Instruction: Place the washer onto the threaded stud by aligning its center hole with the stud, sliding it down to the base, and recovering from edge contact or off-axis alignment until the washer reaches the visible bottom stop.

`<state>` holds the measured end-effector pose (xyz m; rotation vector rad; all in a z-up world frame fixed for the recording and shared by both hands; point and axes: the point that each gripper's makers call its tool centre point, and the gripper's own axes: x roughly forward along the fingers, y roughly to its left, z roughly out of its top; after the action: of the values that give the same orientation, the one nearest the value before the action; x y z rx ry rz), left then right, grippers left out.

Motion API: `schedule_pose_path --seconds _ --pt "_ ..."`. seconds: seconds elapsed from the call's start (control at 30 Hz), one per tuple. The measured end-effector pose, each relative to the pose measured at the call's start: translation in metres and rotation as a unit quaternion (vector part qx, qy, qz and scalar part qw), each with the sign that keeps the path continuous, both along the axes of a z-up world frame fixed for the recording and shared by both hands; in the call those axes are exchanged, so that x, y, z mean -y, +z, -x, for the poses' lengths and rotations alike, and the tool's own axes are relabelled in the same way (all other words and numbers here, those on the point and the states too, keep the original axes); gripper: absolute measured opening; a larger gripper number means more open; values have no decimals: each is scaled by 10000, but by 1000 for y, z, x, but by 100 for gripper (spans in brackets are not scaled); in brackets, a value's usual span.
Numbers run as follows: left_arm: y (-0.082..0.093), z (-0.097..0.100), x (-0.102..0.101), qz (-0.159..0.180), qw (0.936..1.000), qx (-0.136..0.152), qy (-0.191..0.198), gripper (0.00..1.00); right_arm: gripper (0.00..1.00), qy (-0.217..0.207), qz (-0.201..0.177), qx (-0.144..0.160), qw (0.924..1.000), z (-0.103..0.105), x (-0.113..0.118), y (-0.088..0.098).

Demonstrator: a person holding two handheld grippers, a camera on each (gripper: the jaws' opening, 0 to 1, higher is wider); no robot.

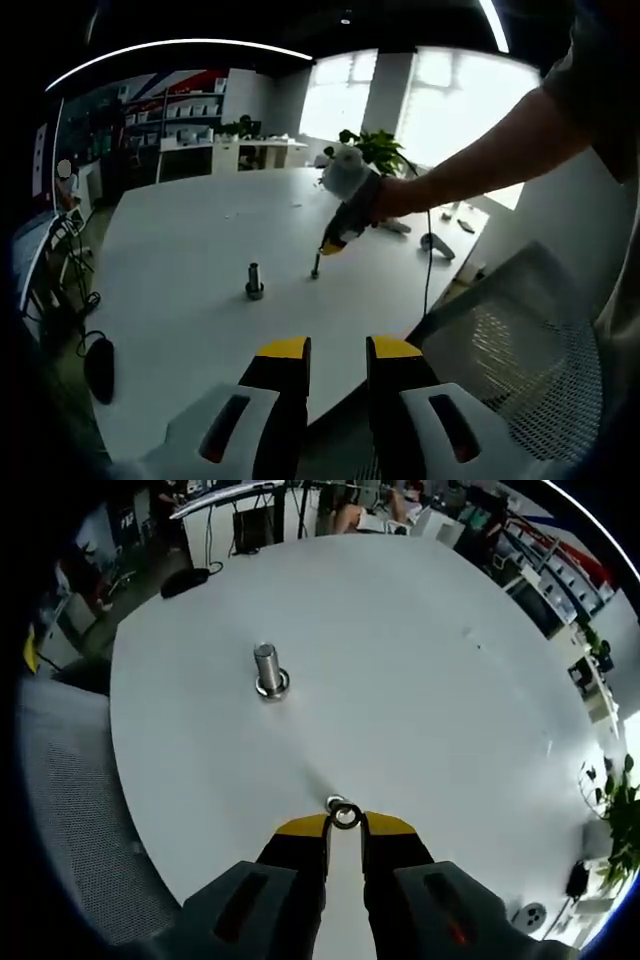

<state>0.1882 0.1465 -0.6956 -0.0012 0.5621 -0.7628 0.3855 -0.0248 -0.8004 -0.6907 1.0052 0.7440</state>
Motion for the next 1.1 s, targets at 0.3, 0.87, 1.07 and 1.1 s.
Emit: schedule_pose_path --seconds 0.3,0.87,1.07,1.1 --pt "-1 1 0 -9 10000 -27 -9 20 14 23 25 -95 9999 -6 -2 -5" --pt "-3 2 2 -50 9999 -81 -73 20 14 102 162 -411 9990 -13 -2 -35" --pt "-5 3 1 -61 9999 -123 -54 20 14 80 241 -576 9980 -7 -2 -47" --pt "-5 2 1 -63 9999 -127 -51 20 14 82 249 -588 9979 -7 -3 -49"
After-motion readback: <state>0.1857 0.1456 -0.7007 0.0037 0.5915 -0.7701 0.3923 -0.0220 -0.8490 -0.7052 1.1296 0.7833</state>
